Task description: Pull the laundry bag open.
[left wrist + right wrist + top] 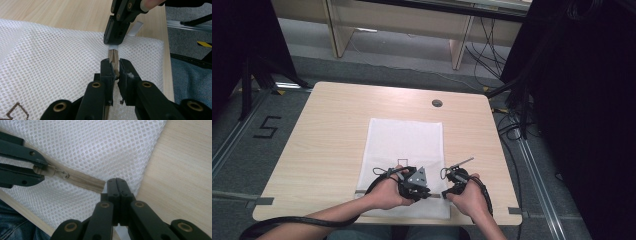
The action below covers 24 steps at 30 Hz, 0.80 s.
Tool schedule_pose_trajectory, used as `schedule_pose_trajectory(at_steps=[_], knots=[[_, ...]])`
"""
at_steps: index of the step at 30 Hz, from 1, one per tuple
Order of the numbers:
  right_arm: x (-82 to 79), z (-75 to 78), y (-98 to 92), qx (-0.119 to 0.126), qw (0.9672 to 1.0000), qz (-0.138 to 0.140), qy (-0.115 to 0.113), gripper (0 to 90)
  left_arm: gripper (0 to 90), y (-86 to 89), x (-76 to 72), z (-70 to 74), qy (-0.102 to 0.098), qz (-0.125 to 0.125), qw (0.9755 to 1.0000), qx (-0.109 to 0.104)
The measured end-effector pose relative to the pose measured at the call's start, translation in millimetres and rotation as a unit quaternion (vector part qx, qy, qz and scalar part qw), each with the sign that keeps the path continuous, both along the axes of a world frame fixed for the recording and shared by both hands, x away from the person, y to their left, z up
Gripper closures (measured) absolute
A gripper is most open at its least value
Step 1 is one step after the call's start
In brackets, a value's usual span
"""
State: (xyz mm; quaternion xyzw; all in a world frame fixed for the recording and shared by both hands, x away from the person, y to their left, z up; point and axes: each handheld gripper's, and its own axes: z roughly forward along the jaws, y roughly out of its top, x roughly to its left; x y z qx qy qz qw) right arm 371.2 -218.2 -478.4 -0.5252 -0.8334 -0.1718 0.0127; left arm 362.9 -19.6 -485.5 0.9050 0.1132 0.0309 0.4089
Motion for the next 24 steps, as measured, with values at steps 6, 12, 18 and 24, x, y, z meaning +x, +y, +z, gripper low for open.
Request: schedule_pose_trajectory(at_steps=[6, 12, 18, 24], knots=[[0.0, 0.0, -0.8, -0.003, 1.0, 0.005, 0.001, 90.0, 81.4, 1.7, 0.2, 2.0, -0.001, -0.001, 1.0, -0.001], [-0.2, -0.7, -0.1, 0.001, 1.0, -0.001, -0.003, 90.0, 81.4, 4.5, -0.1, 3.2, -0.001, 0.0, 1.0, -0.001], [-0.2, -0.4, 0.1, -0.001, 1.0, -0.001, -0.002, 90.0, 81.4, 5.5, -0.4, 3.7, -0.003, -0.001, 1.0, -0.001], [-0.7, -1.0, 1.4, 0.0, 0.9999, -0.011, 0.0, 90.0, 81.4, 5.5, -0.6, 3.8, -0.003, -0.002, 1.0, -0.001]])
